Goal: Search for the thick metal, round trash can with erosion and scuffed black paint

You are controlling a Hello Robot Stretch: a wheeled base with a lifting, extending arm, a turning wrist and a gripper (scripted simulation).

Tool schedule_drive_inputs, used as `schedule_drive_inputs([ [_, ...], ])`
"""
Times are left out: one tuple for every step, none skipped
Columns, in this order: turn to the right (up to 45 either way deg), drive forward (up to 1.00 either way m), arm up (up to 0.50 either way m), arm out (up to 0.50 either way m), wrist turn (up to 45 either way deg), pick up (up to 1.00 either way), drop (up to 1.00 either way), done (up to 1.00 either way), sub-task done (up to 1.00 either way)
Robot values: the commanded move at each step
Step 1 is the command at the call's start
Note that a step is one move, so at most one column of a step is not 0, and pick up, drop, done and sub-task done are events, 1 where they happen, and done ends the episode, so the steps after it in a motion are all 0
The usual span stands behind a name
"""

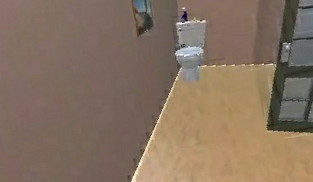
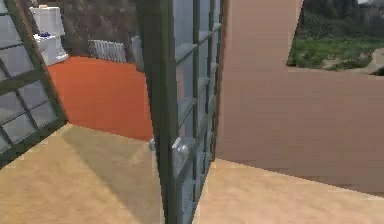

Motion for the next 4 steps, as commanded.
schedule_drive_inputs([
  [15.0,0.0,0.0,0.0,0.0,0.0,0.0,0.0,0.0],
  [0.0,0.6,0.0,0.0,0.0,0.0,0.0,0.0,0.0],
  [45.0,0.0,0.0,0.0,0.0,0.0,0.0,0.0,0.0],
  [33.0,0.0,0.0,0.0,0.0,0.0,0.0,0.0,0.0],
])
